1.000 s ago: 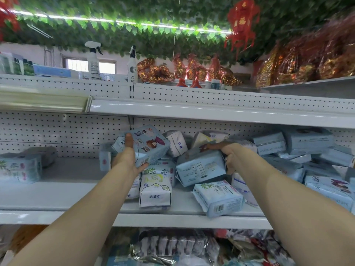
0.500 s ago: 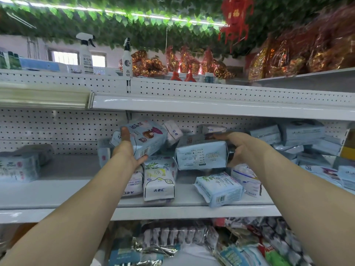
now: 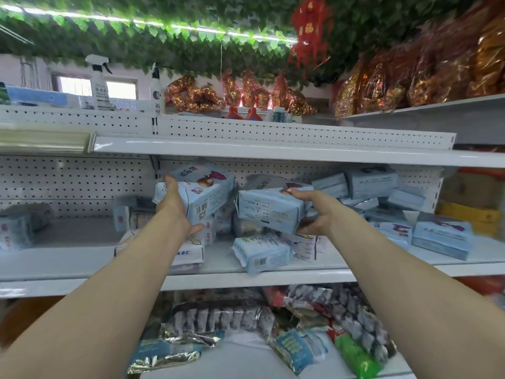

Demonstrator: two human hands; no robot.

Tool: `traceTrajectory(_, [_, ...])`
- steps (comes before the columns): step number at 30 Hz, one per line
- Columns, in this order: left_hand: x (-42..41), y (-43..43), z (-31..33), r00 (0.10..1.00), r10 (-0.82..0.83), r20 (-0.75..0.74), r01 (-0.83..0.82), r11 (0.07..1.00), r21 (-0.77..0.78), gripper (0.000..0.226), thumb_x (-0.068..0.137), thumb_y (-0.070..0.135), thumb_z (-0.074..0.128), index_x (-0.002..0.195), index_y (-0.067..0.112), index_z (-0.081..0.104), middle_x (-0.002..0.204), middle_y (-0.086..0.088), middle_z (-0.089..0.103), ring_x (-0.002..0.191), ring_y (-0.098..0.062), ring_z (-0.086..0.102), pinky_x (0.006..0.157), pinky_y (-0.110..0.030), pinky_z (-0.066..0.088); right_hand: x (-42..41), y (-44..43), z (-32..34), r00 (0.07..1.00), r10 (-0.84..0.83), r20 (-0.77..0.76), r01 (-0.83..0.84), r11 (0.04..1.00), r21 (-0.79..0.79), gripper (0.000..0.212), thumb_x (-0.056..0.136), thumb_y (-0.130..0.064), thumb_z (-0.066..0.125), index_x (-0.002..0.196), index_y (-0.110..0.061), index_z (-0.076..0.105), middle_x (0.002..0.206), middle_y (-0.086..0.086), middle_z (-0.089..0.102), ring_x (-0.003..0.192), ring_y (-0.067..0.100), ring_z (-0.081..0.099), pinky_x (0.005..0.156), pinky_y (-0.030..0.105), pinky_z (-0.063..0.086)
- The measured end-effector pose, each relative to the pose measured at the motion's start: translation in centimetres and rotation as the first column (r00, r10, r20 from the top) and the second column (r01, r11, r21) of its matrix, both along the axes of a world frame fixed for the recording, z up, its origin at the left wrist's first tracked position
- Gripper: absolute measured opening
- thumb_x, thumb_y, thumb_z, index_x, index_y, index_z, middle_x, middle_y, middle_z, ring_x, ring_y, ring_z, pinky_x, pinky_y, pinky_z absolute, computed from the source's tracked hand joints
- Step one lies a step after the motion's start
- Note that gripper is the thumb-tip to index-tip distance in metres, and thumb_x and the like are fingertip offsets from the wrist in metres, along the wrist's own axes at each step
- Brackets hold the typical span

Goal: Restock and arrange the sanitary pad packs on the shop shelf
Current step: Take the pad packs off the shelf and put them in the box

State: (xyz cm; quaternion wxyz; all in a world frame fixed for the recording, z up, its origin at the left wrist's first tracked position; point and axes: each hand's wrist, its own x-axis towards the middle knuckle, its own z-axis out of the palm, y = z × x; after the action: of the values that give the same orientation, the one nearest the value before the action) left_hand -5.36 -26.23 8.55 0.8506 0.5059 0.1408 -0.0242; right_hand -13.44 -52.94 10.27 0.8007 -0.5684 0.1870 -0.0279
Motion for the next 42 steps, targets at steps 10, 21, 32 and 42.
traceTrajectory(10, [-12.9, -15.2, -0.4, 0.991, -0.126, 0.035, 0.127, 0.991, -0.051, 0.068, 0.079, 0.084, 0.049, 0.104, 0.023, 0.065, 0.09, -0.003, 0.073, 0.075, -0.021, 0.07, 0.05, -0.029, 0.054, -12.0, -11.9, -2.2, 0.978, -0.178, 0.109, 0.169, 0.981, 0.094, 0.024, 0.086, -0.012, 0.078, 0.096, -0.01, 0.057, 0.105, 0.016, 0.067, 0.104, 0.036, 0.066, 0.099, 0.06, 0.05])
traceTrajectory(21, [-24.5, -34.5, -3.6, 0.923, -0.376, 0.083, 0.384, 0.913, -0.136, 0.063, 0.07, 0.062, 0.079, 0.112, 0.018, 0.062, 0.102, -0.008, 0.072, 0.087, -0.024, 0.07, 0.059, -0.038, 0.057, -27.5, -27.2, -4.1, 0.898, -0.409, 0.164, 0.4, 0.912, 0.087, 0.027, 0.086, -0.013, 0.078, 0.103, -0.01, 0.058, 0.096, 0.013, 0.062, 0.114, 0.031, 0.063, 0.104, 0.048, 0.05])
traceTrajectory(32, [-33.3, -54.3, -9.4, 0.81, -0.586, 0.03, 0.579, 0.789, -0.205, 0.091, 0.048, 0.052, 0.091, 0.127, 0.017, 0.061, 0.109, -0.014, 0.074, 0.096, -0.032, 0.072, 0.058, -0.046, 0.061, -40.2, -42.4, -9.9, 0.736, -0.654, 0.176, 0.64, 0.756, 0.136, 0.053, 0.079, -0.018, 0.084, 0.127, -0.012, 0.062, 0.108, 0.007, 0.073, 0.095, 0.021, 0.071, 0.065, 0.035, 0.058])
traceTrajectory(42, [-36.5, -69.8, -16.5, 0.69, -0.719, -0.089, 0.678, 0.684, -0.271, 0.056, 0.079, 0.038, 0.083, 0.125, 0.018, 0.058, 0.11, -0.011, 0.072, 0.093, -0.028, 0.07, 0.073, -0.048, 0.058, -43.0, -55.6, -17.3, 0.608, -0.789, 0.089, 0.772, 0.613, 0.165, 0.075, 0.062, -0.016, 0.094, 0.129, -0.01, 0.063, 0.109, 0.01, 0.076, 0.098, 0.027, 0.075, 0.065, 0.037, 0.062])
